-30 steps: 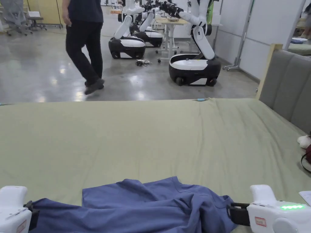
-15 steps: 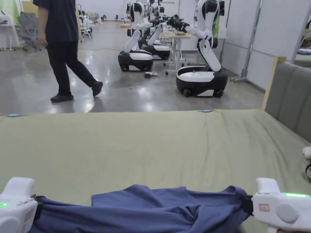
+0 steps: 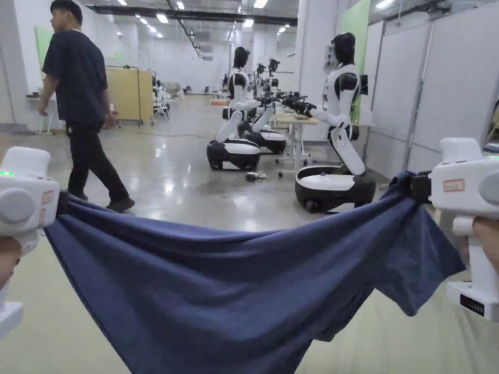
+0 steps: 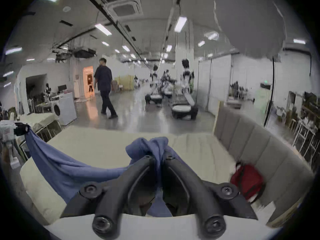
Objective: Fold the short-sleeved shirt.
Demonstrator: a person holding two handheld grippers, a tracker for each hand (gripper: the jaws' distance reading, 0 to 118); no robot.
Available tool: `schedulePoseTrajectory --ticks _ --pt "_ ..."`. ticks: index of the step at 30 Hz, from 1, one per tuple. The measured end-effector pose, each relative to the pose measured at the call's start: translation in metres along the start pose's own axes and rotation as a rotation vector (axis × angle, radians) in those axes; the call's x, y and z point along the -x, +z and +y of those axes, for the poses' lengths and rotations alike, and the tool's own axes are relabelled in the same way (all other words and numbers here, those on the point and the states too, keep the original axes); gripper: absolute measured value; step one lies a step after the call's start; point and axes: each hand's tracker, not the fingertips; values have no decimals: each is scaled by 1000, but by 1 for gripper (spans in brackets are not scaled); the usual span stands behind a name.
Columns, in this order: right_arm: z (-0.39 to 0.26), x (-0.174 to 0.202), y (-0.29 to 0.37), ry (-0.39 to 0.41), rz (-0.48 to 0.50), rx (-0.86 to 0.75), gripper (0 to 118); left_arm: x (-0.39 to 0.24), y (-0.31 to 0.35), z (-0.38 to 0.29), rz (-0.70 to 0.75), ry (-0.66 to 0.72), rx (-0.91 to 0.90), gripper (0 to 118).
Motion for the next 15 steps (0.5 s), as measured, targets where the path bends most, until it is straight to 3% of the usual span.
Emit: schedulePoseTrajectory --ticks 3,8,15 --pt "49 1 4 -38 2 -94 10 10 -11 45 36 47 -45 6" --pt "101 8 -8 -20 -44 -134 10 21 -40 93 83 101 -66 6" --pt "58 21 -66 5 -72 -40 10 3 -95 48 93 75 36 6"
